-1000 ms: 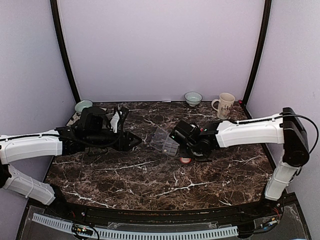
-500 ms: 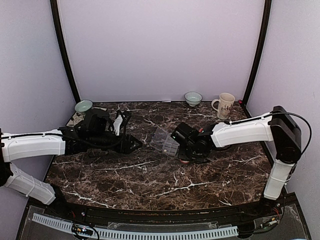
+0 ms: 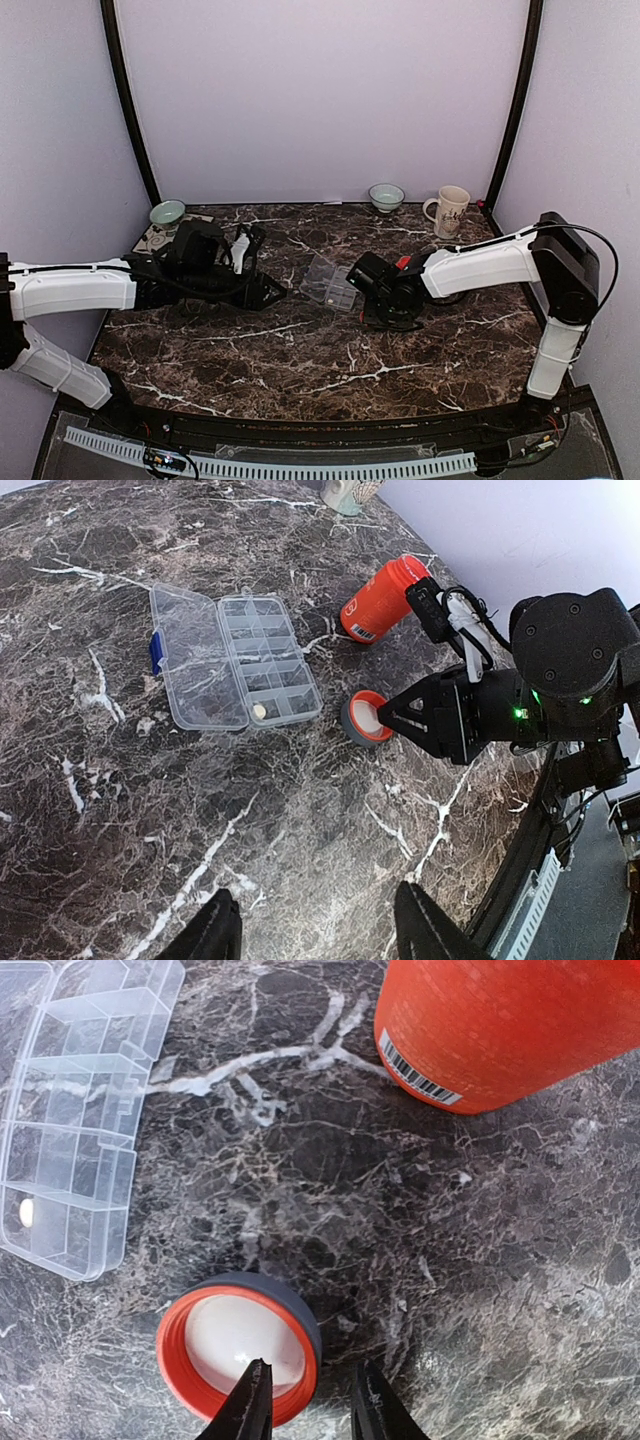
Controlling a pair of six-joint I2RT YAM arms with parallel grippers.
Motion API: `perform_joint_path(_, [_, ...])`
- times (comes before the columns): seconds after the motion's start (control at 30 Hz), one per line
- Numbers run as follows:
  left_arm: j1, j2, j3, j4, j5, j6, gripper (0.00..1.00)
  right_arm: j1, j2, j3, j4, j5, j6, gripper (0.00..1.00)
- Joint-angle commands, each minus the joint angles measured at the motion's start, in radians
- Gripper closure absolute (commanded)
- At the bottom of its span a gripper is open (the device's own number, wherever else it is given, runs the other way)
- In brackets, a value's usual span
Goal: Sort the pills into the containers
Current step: Pick up the lid of the pill bottle from the center of the board.
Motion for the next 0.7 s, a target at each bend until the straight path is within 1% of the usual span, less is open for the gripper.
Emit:
perform_joint_path(0.0, [-0.007, 0.009, 0.031, -0.003, 0.012, 0.013, 0.45, -0.011, 0.011, -0.014, 0.005, -0.005, 0.011, 0.74])
perform_joint_path(0.17, [-0.007, 0.020, 0.038, -0.002, 0.013, 0.018, 0.45, -0.021, 0.027, -0.008, 0.025, -0.024, -0.003, 0.75])
perform_joint_path(0.3, [-0.006, 0.027, 0.043, -0.003, 0.017, 0.021, 0.45, -0.026, 0.045, 0.000, 0.033, -0.038, -0.016, 0.78])
perform_joint_path(0.4, [-0.006, 0.028, 0.044, -0.002, 0.017, 0.023, 0.45, -0.029, 0.055, 0.000, 0.036, -0.047, -0.018, 0.84])
perform_joint_path(0.57, [-0.007, 0.032, 0.040, 0.002, 0.019, 0.021, 0.45, -0.030, 0.044, -0.007, 0.029, -0.043, -0.019, 1.00])
perform_joint_path(0.67, [-0.006, 0.035, 0.039, 0.007, 0.024, 0.018, 0.45, -0.029, 0.027, -0.009, 0.020, -0.030, -0.030, 1.00])
